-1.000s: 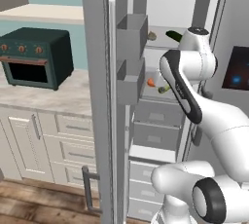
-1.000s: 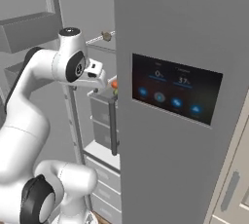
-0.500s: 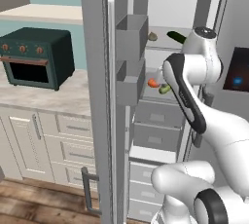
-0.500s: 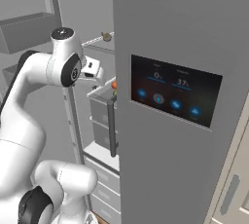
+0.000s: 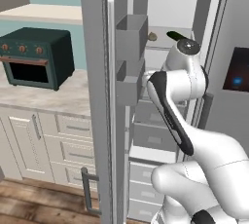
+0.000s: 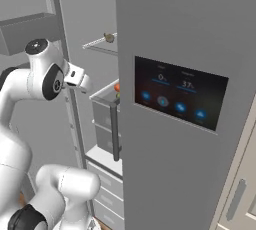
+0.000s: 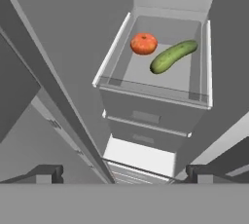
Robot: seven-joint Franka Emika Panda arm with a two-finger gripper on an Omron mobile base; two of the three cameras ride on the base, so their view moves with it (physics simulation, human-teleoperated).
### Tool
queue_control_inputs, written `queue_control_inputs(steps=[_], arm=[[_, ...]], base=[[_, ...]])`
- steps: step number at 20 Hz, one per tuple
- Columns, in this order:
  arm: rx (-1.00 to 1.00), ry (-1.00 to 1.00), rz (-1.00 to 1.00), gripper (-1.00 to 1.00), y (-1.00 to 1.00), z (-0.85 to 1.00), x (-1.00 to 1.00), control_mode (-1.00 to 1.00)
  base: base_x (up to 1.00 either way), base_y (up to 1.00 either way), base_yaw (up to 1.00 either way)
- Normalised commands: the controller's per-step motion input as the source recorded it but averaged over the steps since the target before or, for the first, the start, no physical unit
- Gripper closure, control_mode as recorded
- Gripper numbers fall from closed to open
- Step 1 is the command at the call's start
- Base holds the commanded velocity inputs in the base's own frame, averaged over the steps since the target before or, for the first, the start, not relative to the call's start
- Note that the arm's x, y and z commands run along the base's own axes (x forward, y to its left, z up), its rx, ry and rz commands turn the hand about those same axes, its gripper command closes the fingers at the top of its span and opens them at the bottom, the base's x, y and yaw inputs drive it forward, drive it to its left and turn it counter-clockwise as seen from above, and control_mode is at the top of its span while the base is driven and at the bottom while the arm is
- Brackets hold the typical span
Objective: Take the squash and cucumber from the second highest rack and move them to the highest rack where the cucumber and garlic are located, to maximize freezer space. Close the freezer door after rearranging.
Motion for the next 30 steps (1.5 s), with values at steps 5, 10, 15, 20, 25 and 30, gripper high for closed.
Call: queue_control_inputs(steps=[5, 10, 15, 20, 25, 30], arm=[[0.00, 0.06, 0.00, -1.00, 0.54, 0.06, 0.03, -1.00], [0.03, 0.00, 0.00, -1.00, 0.19, 0.06, -0.04, -1.00], [0.01, -0.01, -0.10, -1.00, -0.56, 0.03, -0.12, -1.00], [0.05, 0.04, -0.05, -1.00, -0.54, 0.00, 0.12, -1.00], [0.00, 0.01, -0.01, -1.00, -0.16, -0.04, 0.41, -1.00], [0.00, 0.00, -0.01, -1.00, -0.01, -0.01, 0.16, -1.00]], base=[[0.00, 0.00, 0.00], [0.00, 0.00, 0.00], [0.00, 0.00, 0.00], [0.00, 0.00, 0.00], [0.00, 0.00, 0.00], [0.00, 0.00, 0.00]])
